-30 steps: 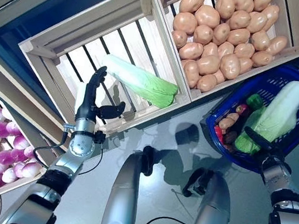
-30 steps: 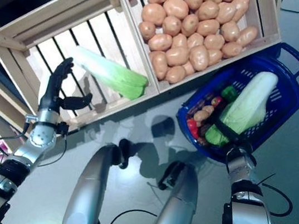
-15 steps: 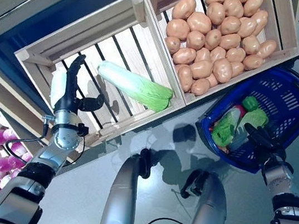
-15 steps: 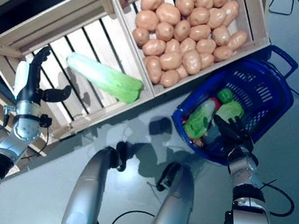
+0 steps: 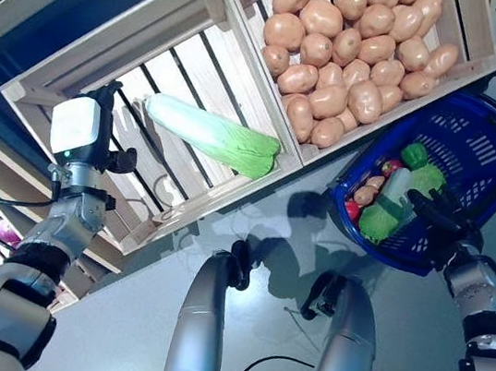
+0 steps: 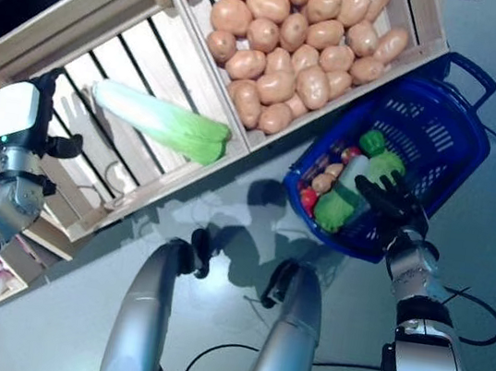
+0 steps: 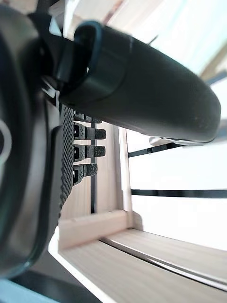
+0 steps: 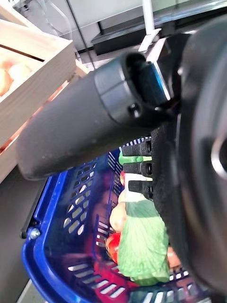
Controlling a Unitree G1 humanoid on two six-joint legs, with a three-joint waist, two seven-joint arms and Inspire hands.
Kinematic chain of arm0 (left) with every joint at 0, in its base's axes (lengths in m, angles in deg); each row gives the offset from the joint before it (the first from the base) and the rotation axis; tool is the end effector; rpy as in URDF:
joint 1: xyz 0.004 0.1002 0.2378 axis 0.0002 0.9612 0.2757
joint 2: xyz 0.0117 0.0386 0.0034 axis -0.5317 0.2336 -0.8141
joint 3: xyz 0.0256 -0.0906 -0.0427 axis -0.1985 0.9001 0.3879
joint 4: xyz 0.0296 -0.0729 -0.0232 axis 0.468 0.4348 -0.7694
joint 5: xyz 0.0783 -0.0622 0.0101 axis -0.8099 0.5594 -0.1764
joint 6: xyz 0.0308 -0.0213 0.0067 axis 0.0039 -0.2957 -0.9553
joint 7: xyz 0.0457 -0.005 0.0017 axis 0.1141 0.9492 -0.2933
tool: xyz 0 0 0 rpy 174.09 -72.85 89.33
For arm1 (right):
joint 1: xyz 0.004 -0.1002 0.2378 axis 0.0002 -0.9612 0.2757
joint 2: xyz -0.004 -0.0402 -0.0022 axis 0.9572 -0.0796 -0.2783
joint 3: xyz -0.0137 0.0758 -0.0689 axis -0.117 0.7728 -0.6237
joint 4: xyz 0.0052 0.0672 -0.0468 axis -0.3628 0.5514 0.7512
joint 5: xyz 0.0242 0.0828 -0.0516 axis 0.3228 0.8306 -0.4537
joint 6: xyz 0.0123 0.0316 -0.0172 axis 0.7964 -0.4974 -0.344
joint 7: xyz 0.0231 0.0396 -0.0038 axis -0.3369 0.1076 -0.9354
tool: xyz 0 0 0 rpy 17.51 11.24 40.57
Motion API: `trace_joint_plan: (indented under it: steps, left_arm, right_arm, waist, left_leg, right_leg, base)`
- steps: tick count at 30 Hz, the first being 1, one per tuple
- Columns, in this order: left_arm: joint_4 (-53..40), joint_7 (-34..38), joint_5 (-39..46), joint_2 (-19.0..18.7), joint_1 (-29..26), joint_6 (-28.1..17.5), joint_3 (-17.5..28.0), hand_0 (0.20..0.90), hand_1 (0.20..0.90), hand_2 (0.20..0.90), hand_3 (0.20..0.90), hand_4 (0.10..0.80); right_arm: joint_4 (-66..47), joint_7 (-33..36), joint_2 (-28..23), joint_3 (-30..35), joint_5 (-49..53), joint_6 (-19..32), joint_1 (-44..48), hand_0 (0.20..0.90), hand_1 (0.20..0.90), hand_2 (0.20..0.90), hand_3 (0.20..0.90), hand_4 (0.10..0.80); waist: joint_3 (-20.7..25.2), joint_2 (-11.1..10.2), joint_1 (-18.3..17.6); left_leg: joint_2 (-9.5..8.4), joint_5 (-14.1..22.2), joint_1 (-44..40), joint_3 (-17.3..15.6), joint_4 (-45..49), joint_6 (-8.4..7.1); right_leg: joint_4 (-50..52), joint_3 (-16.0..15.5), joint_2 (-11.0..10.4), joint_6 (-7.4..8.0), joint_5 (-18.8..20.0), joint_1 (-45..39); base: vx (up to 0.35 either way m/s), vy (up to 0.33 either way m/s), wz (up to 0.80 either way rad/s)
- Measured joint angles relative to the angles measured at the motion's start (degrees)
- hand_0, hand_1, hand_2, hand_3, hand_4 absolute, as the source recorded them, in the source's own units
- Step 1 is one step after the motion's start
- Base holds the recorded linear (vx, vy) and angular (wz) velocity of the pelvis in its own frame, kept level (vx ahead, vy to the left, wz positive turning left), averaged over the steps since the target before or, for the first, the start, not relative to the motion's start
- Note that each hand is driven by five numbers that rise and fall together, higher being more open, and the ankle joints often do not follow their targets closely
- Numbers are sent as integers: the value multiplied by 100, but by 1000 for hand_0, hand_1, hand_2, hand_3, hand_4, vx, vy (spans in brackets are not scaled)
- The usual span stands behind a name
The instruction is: Put vegetables into the basket
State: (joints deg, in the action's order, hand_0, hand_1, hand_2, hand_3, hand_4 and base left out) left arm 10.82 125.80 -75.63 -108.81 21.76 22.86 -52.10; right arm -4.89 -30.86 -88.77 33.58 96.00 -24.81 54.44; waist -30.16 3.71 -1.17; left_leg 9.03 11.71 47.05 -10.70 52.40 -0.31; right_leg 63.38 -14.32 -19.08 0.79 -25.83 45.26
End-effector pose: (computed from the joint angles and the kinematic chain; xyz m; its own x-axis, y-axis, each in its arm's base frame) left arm 0.2889 0.3127 0.1132 0.8754 0.2245 0.4281 -0.4581 0.1025 0.8830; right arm 0.2899 -0.3198 0.0946 0.9692 -0.2020 -0.1408 0.2442 0.8611 0.4460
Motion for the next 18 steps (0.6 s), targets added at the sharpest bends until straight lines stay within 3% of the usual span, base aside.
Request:
trace_joint_plan:
  steps: [13, 18]
  left_arm:
    - [534, 74, -112, -63, -836, -15, -768, 900, 900, 900, 900, 800]
    - [548, 78, -108, -93, -950, -8, -772, 900, 900, 900, 900, 800]
  right_arm:
    - [-112, -184, -277, -377, 57, -48, 188, 900, 900, 900, 900, 800]
    - [-116, -199, -341, -447, 243, -135, 340, 900, 900, 900, 900, 800]
  waist:
    - [-2, -20, -92]
    - [-2, -20, -92]
  left_leg:
    - [129, 40, 662, -25, 322, 40]
    - [158, 54, 834, -26, 417, 59]
  right_leg:
    - [221, 79, 53, -10, 8, 658]
    - [295, 95, 49, -17, 9, 825]
  base:
    - [0, 48, -2]
    - [4, 16, 0]
